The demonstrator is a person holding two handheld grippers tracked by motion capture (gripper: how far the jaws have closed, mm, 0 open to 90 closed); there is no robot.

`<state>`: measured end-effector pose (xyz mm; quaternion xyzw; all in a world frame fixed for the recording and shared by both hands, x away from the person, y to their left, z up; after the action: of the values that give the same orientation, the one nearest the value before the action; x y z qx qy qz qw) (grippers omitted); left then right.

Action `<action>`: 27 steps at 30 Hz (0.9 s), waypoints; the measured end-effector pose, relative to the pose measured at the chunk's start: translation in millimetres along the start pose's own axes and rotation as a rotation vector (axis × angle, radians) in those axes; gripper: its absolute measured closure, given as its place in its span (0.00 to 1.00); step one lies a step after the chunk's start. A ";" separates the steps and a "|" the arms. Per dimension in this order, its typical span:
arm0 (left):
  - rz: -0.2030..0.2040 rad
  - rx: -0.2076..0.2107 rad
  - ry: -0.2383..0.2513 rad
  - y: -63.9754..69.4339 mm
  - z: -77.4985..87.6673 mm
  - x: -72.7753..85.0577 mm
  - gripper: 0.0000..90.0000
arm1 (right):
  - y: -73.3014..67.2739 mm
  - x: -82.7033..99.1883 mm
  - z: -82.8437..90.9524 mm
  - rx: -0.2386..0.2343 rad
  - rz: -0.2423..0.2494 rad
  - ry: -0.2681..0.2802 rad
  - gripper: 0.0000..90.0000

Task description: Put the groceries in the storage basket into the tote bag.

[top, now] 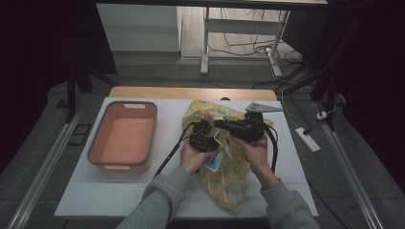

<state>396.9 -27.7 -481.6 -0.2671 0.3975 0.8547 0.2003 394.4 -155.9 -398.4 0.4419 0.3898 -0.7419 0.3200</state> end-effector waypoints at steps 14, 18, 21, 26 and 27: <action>-0.132 0.017 0.031 7.0 15.6 10.2 0.54 | 17.7 6.1 0.2 0.037 -0.034 -0.019 0.98; -0.224 -0.051 0.029 1.3 54.7 25.2 0.51 | 19.5 6.2 2.6 0.035 -0.035 -0.026 0.98; -0.248 -0.099 -0.003 -9.0 74.4 34.7 0.48 | 20.6 9.1 0.8 0.037 -0.020 -0.059 0.98; -0.281 -0.141 -0.048 -20.9 94.2 51.6 0.45 | 23.1 17.5 -2.6 0.041 -0.022 -0.107 0.96; -0.281 -0.141 -0.048 -20.9 94.2 51.6 0.45 | 23.6 19.8 -2.6 0.044 -0.018 -0.118 0.95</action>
<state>340.4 65.8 -474.4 -0.3129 0.2901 0.8503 0.3081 406.8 -167.9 -424.1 0.4006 0.3579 -0.7780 0.3259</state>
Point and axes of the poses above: each handheld gripper's, and its own axes: z roughly backward along the jaws, x roughly out of its underside, y roughly to its right, the point moved 3 cm from there along -z, roughly forward along the jaws, and after that the axes turned 1 degree about z, right-handed, at the moved point
